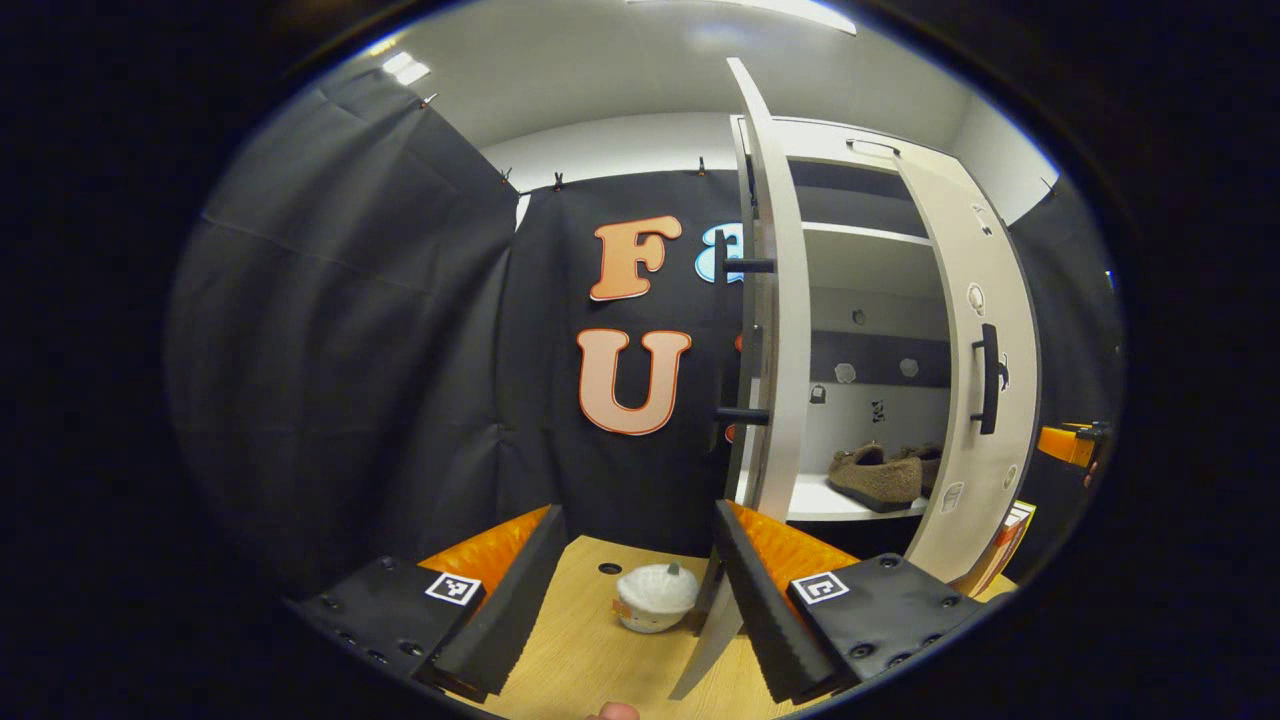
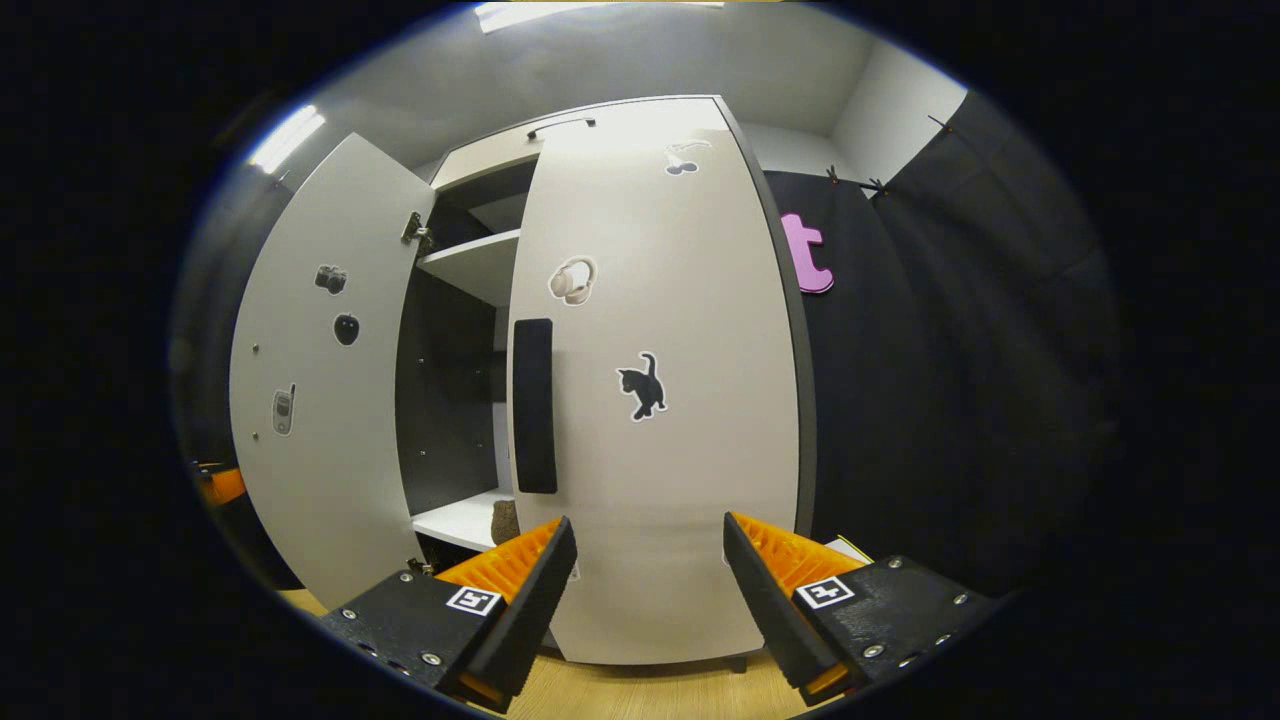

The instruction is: Grab one shoe with the right hand and put it into the shoe cabinet, grab the other shoe with the left hand and put it into the shoe cabinet; then close the right door with the right hand and the left door with the left hand.

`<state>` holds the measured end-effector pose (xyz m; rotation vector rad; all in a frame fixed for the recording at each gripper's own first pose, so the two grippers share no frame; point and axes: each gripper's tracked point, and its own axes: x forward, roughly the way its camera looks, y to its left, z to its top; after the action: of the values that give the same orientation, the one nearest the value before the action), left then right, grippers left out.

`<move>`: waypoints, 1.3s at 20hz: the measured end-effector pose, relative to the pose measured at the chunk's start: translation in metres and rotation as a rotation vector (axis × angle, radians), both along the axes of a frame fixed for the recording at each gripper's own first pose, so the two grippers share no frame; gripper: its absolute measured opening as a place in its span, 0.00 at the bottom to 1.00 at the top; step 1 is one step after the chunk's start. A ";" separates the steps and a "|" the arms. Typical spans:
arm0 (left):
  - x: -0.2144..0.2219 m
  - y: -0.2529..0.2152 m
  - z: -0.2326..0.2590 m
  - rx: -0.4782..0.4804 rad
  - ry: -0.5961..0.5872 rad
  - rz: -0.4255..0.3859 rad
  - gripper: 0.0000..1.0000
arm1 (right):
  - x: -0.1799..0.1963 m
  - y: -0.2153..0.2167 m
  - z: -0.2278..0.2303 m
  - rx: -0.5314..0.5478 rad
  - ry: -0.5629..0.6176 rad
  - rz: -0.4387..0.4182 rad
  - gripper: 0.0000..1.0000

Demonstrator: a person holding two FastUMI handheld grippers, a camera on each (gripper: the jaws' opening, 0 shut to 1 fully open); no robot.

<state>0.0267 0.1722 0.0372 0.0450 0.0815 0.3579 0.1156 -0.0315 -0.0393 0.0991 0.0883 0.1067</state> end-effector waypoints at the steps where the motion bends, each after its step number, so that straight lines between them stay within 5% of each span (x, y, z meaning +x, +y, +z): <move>1: 0.005 0.006 0.002 0.011 -0.004 0.010 0.94 | -0.001 -0.004 0.002 -0.003 -0.006 -0.009 0.92; 5: 0.014 0.004 0.000 0.016 -0.007 -0.032 0.99 | -0.004 -0.019 0.007 -0.025 -0.013 -0.049 0.92; 7: 0.017 -0.005 -0.002 -0.026 -0.007 -0.066 0.92 | -0.006 -0.023 0.008 -0.025 -0.014 -0.055 0.92; 15: 0.054 -0.115 -0.023 -0.152 0.011 -0.295 0.95 | -0.013 -0.025 0.009 -0.024 -0.017 -0.054 0.92; 21: 0.091 -0.180 -0.028 -0.099 0.006 -0.448 0.96 | -0.016 -0.024 0.014 -0.020 -0.021 -0.059 0.92; 26: 0.115 -0.197 -0.029 -0.086 -0.011 -0.473 0.96 | -0.020 -0.021 0.016 -0.029 -0.020 -0.064 0.92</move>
<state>0.1415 -0.0248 0.0082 -0.0236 0.0732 -0.1181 0.0957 -0.0529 -0.0234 0.0720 0.0670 0.0421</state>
